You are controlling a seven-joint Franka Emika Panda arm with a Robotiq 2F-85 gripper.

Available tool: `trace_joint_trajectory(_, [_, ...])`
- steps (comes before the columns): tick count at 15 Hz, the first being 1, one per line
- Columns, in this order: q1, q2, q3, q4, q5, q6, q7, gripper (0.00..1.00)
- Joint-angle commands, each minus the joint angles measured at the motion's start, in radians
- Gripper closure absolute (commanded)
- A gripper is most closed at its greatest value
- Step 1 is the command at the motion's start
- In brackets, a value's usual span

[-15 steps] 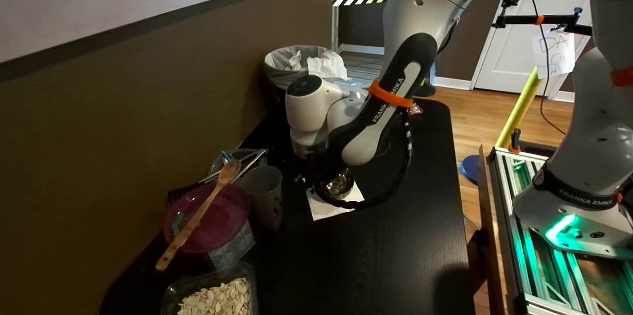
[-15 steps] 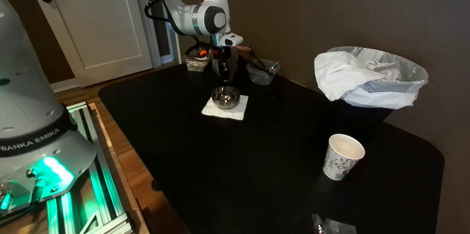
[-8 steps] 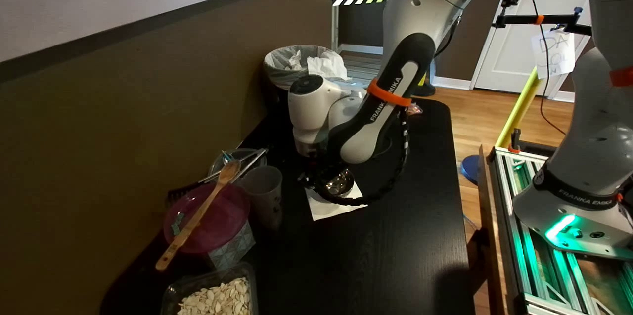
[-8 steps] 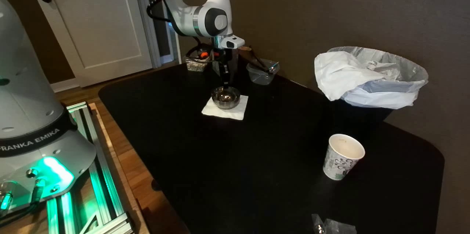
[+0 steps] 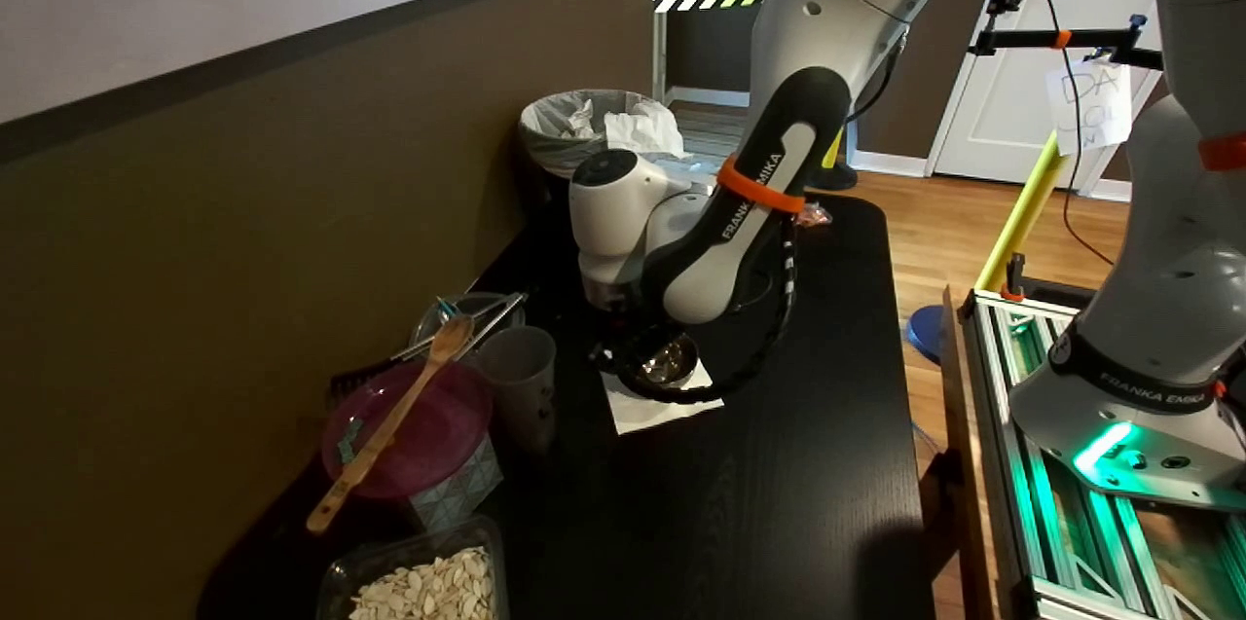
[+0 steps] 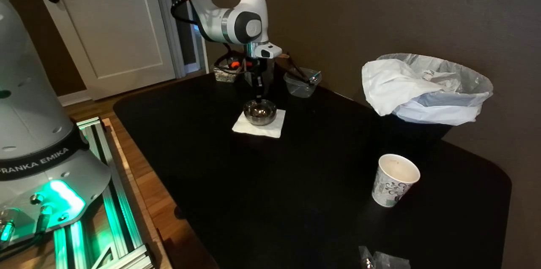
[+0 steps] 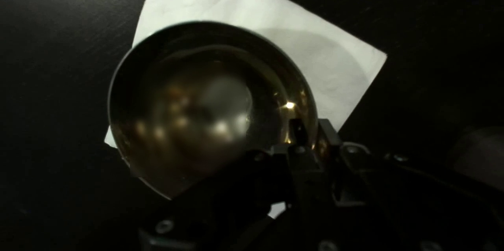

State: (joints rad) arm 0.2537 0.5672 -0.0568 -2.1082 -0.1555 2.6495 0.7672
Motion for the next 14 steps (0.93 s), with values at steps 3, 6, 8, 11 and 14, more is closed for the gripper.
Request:
trace_joint_trajectory(3, [-0.005,0.009,0.009,-0.016,0.055,0.048,-0.062,0.89])
trace_joint_trajectory(6, [-0.002,0.009,0.006,-0.017,0.061,0.054,-0.071,0.91])
trace_joint_trajectory(8, [-0.002,0.009,0.006,-0.020,0.064,0.059,-0.080,0.92])
trace_joint_trajectory(11, [-0.001,0.008,0.005,-0.026,0.067,0.066,-0.084,0.91])
trace_joint_trajectory(14, [0.001,0.008,0.003,-0.032,0.069,0.073,-0.086,0.90])
